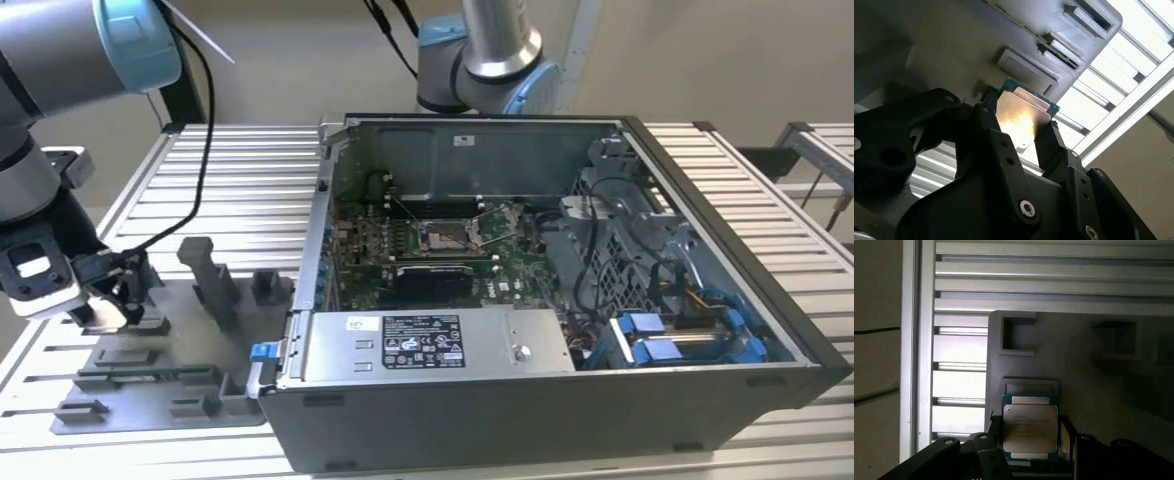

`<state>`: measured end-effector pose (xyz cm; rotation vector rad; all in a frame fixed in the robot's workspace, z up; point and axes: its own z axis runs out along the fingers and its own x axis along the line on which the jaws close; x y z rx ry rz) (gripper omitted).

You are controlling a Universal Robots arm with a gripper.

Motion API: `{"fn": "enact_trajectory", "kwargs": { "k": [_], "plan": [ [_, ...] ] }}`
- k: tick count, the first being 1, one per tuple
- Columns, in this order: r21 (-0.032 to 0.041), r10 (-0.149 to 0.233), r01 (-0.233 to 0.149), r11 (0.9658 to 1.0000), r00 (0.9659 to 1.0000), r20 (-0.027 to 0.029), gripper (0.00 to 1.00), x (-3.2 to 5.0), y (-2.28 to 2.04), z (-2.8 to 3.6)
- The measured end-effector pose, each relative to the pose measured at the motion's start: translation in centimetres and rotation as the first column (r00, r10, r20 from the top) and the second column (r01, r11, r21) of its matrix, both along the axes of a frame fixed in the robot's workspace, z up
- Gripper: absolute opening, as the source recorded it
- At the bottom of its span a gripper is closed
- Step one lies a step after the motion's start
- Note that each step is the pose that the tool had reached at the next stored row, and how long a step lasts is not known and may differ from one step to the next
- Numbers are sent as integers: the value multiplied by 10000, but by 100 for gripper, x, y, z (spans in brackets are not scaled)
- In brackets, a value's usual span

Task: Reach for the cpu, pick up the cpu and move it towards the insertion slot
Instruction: 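Pick up the cpu and move it towards the insertion slot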

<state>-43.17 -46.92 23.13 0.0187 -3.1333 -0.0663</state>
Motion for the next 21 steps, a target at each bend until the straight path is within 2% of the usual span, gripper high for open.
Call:
{"fn": "enact_trajectory", "kwargs": {
  "k": [8,21],
  "plan": [
    [-19,0,0,10000,10000,-62,0,5,0,138],
    [-31,0,0,10000,10000,-66,0,6,0,299]
  ]
}}
